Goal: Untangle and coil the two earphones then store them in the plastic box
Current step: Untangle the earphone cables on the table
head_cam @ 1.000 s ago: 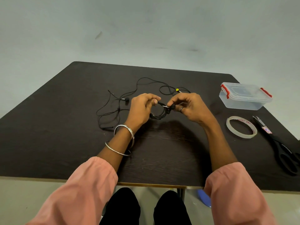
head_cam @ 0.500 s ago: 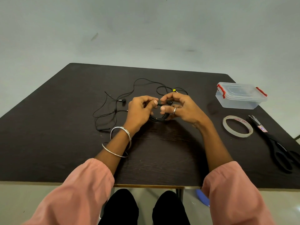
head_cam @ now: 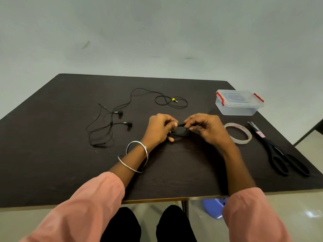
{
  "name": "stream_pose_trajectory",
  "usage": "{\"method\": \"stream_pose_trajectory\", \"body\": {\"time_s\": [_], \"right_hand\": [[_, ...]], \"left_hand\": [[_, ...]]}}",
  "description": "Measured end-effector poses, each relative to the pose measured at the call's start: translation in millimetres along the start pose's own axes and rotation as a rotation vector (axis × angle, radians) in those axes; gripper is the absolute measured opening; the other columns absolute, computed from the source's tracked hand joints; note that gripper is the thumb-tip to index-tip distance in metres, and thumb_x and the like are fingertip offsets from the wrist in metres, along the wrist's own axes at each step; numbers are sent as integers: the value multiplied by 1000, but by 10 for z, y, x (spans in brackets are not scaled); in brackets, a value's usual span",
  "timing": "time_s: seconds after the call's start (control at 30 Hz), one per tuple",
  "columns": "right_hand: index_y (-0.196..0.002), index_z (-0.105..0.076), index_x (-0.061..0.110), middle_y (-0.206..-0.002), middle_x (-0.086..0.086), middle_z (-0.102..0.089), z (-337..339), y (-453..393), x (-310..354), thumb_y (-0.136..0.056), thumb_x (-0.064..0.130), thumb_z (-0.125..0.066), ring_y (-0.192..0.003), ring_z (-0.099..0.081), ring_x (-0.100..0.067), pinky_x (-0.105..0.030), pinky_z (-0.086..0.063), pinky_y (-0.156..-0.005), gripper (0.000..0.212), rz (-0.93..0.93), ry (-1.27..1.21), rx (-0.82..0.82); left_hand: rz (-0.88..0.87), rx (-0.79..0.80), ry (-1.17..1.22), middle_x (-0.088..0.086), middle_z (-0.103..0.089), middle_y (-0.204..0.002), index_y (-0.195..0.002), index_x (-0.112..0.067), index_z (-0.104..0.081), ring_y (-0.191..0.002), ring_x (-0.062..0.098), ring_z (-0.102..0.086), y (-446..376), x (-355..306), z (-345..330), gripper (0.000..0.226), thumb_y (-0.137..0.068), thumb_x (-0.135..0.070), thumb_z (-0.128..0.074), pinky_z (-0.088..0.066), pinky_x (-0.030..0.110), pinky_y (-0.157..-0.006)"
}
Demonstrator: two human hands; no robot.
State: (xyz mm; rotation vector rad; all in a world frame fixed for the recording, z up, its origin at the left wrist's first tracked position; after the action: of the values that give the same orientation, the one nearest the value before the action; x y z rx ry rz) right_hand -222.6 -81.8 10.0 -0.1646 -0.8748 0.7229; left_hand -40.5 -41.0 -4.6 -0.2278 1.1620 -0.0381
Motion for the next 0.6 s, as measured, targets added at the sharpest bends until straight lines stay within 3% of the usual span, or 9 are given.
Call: {"method": "stream_pose_trajectory", "body": {"time_s": [0.1,0.2,0.3,0.43,0.6], "right_hand": [[-87,-75,11,-98,2,-69,18,10,-31,-76,-16,-65,-95,-64,-6,-15,-51,-84,31,-23,10,-19],[-93,-74,21,-103,6,-68,35,23,-65,-81,-13,-61,-99,-62,-5,-11,-47,-88,38,-118,22,62],[-96,-72,25,-106,7,-68,42,37,-100,-82,-11,-57,-102,-61,-4,-15,-46,-91,42,-131,65,104],[-100,-71,23,-110,8,-67,39,37,-100,-77,-13,-51,-107,-58,-2,-15,-44,-92,48,-137,63,156],[-100,-70,27,-112,8,-66,38,26,-94,-70,-17,-43,-112,-57,-3,-20,-44,-95,59,-110,35,171]], "left_hand": [[-59,-52,-125,9,-69,-82,-98,-7,-71,-61,23,-66,-12,-27,-36,12,-92,-9,-61,-57,27,-49],[-108,-118,-352,-4,-73,-84,-92,-24,-74,-79,13,-66,-47,18,-67,11,-87,-27,-65,-56,34,-70],[-96,-118,-357,-12,-72,-80,-87,-33,-73,-83,15,-64,-77,55,-80,15,-82,-40,-62,-52,42,-81],[-72,-87,-384,-14,-60,-77,-86,-30,-75,-88,20,-59,-128,91,-84,9,-85,-33,-66,-43,46,-92],[-55,-72,-274,2,-73,-95,-97,-18,-76,-95,22,-65,-114,114,-27,17,-91,-26,-62,-50,42,-89]]}}
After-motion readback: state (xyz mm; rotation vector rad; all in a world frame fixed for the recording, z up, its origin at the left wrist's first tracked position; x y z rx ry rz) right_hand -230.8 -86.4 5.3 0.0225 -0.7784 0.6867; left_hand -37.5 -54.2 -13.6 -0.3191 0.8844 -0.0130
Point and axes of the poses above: each hand's wrist, its own y-axis away from the middle knuckle, its own z-axis out of the back of the hand, x = y × z, the point moved 2 cm from there along -y, towards the middle knuckle
